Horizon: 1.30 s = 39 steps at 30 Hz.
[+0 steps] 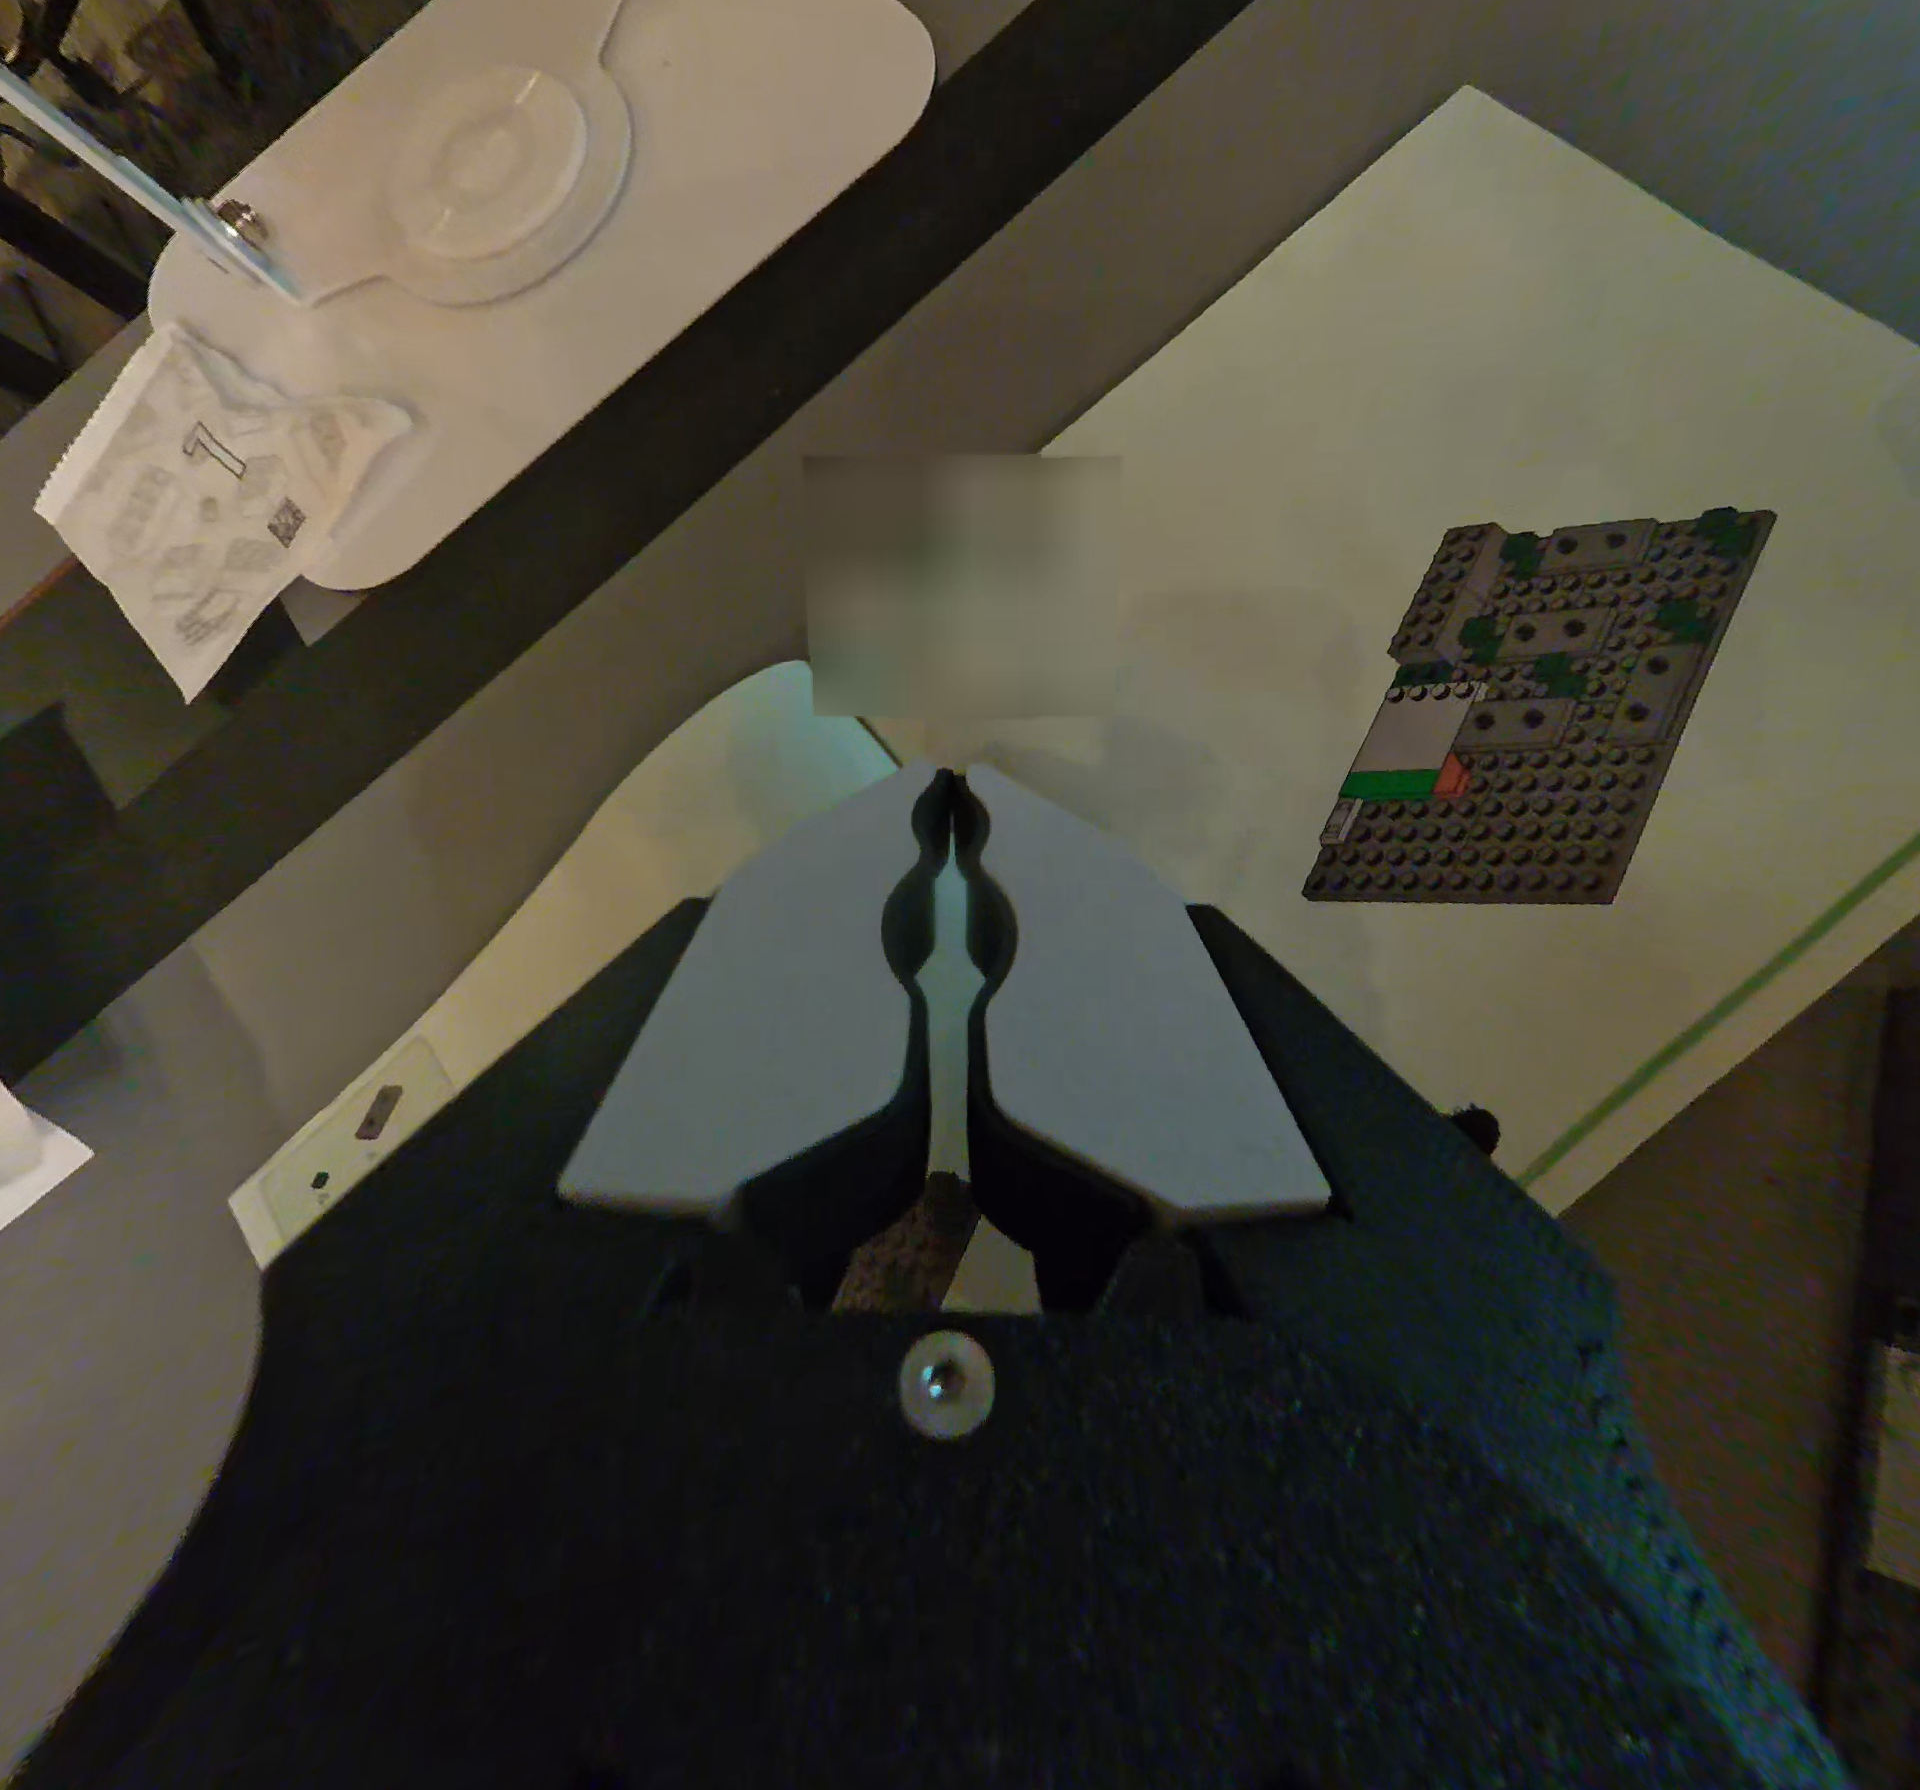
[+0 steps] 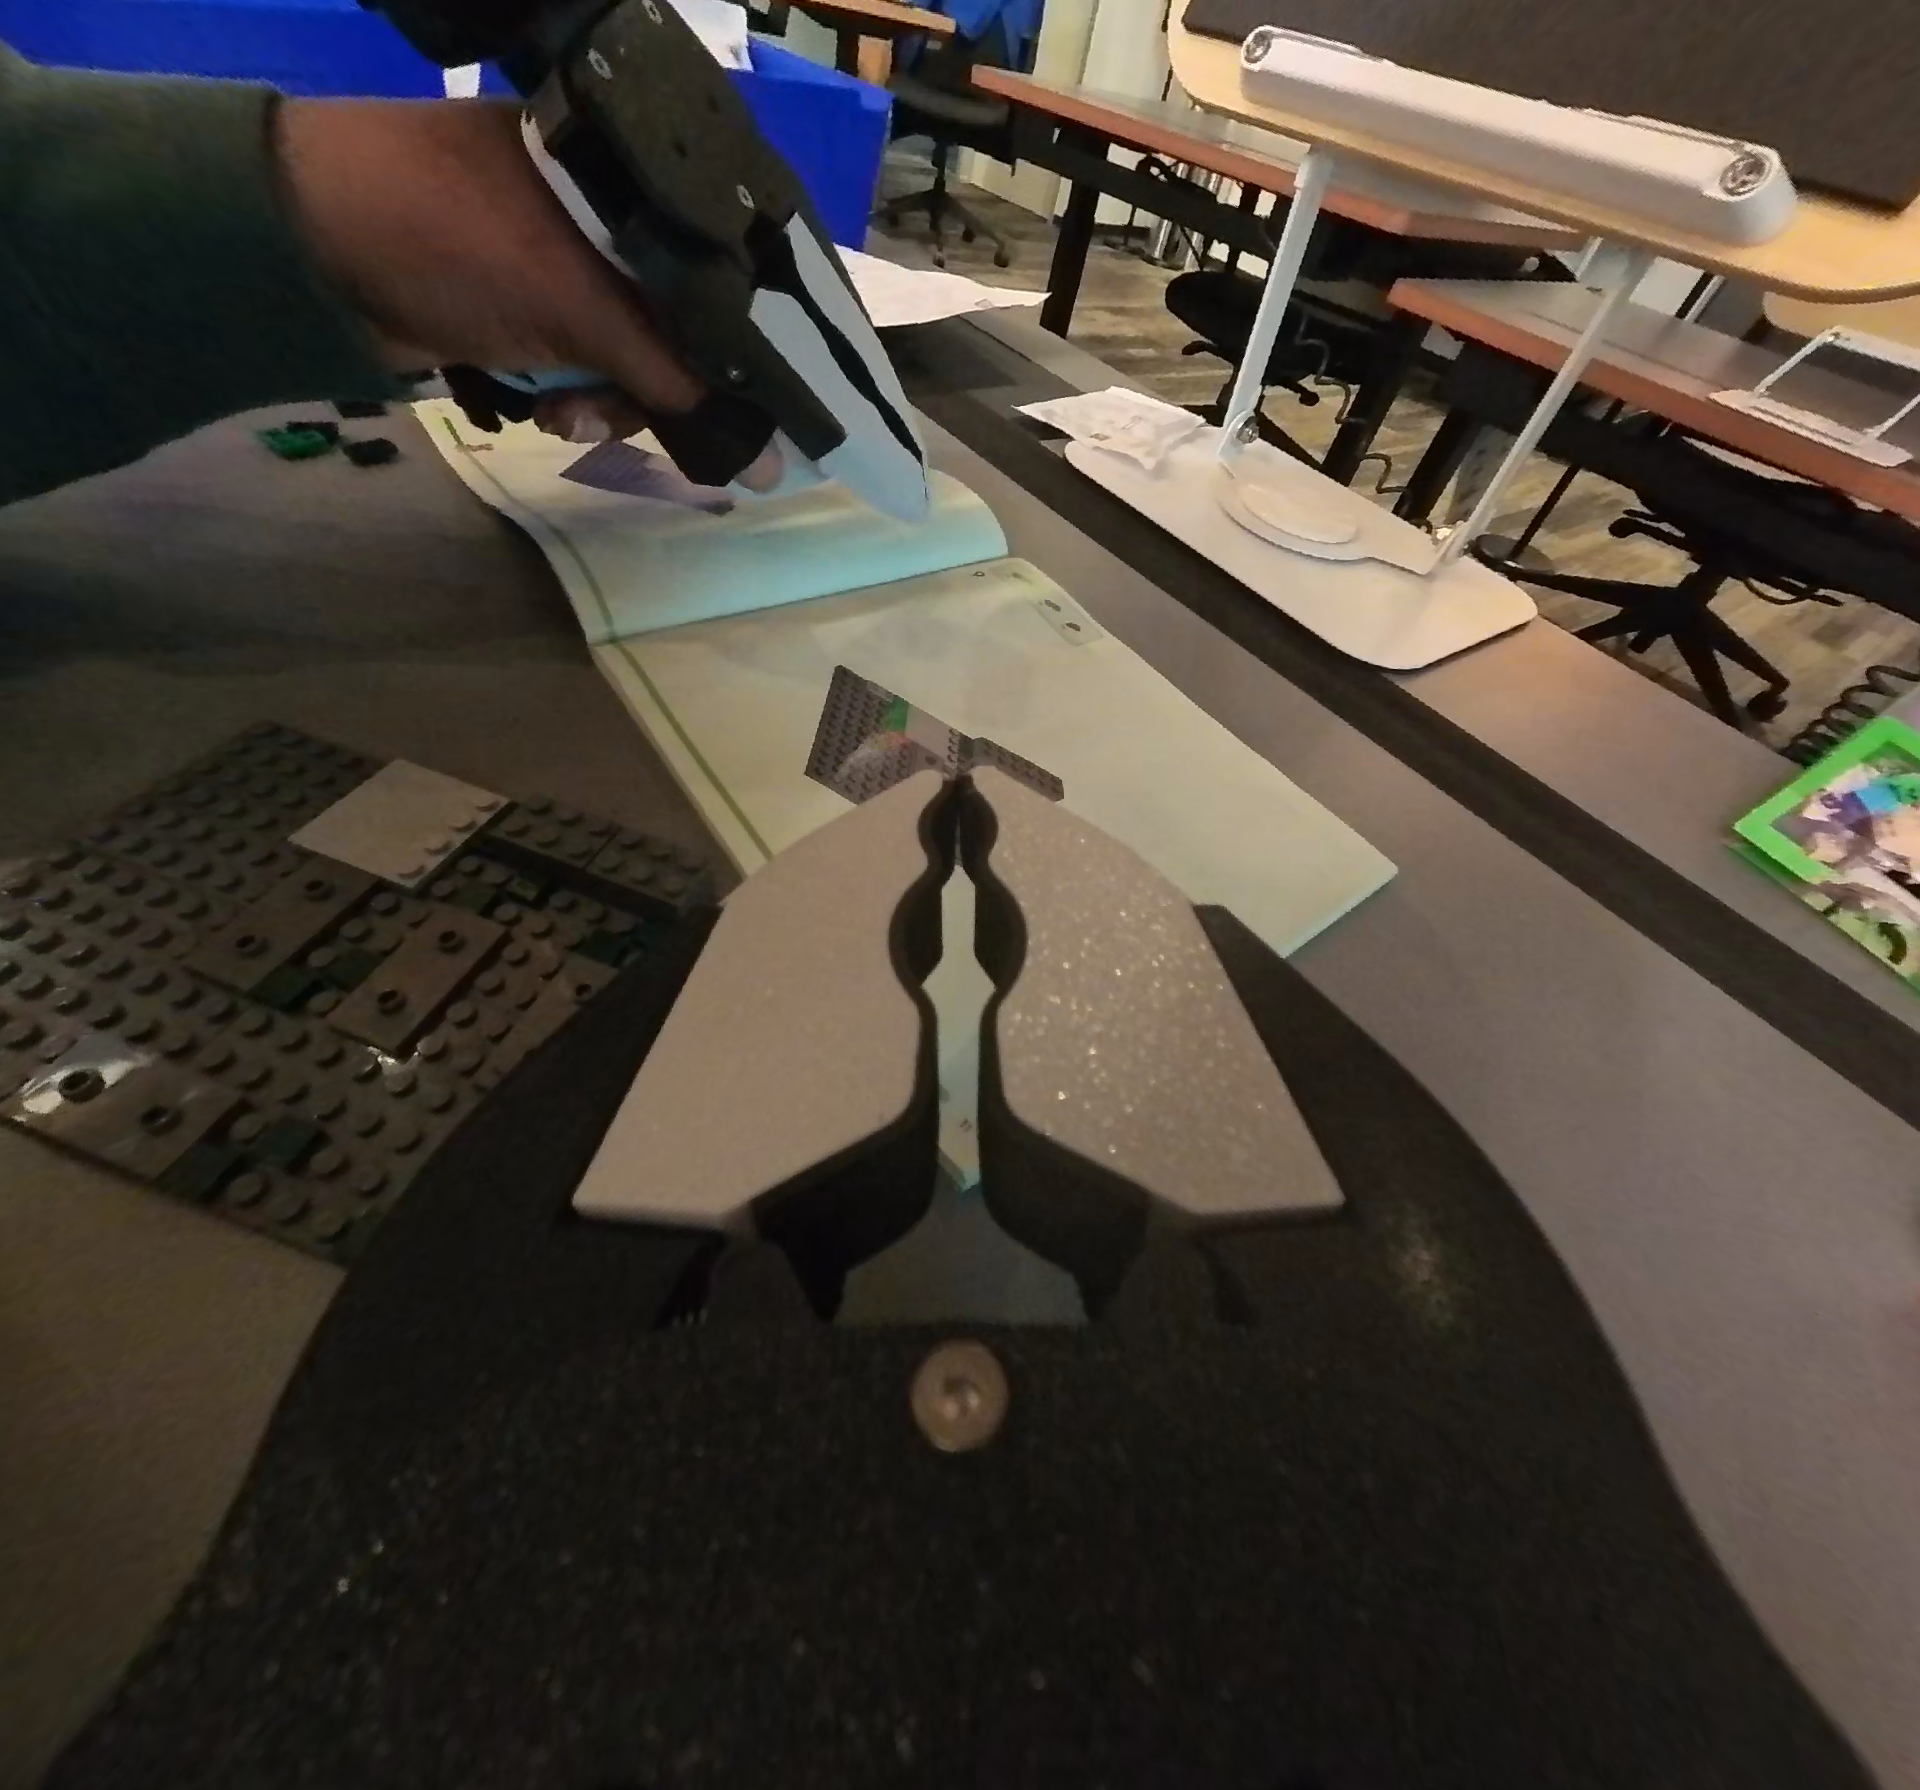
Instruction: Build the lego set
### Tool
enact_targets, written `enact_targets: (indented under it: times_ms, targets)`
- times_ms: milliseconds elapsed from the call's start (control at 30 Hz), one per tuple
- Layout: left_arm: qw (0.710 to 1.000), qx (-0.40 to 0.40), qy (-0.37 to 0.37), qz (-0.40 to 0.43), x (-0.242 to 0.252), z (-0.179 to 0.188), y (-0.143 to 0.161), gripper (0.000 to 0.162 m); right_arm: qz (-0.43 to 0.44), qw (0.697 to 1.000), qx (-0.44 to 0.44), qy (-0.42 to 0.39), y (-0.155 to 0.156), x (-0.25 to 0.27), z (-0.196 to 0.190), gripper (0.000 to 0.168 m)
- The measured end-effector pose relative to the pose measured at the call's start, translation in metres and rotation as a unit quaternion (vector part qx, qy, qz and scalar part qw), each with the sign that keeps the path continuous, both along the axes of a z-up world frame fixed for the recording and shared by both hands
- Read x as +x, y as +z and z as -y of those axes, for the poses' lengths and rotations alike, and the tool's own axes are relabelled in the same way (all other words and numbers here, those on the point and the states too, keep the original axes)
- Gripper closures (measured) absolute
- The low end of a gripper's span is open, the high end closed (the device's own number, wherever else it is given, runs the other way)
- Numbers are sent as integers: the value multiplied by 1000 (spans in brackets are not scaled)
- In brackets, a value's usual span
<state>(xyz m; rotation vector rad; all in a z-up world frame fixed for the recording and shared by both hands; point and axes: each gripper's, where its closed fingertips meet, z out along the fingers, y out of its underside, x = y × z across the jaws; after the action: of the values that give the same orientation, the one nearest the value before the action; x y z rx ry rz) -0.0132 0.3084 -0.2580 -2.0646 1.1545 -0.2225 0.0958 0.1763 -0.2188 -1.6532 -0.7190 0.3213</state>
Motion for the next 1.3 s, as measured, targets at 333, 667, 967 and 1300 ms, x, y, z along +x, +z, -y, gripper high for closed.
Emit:
enact_targets:
  times_ms: [333,667,967,1300]
  targets:
    - [1000,1,1,-6,0,0,-2,162,0,1000,0,1,0,0,0,168]
    - [1000,-2,5,-10,5,1,-1,162,0,1000,1,1,0,0,1,168]
    - [1000,-7,1,-2,16,5,0,162,0,1000,0,2,0,0,1,168]
    - [1000,-7,-5,1,28,6,-2,162,-1,1000,2,4,0,-1,2,168]
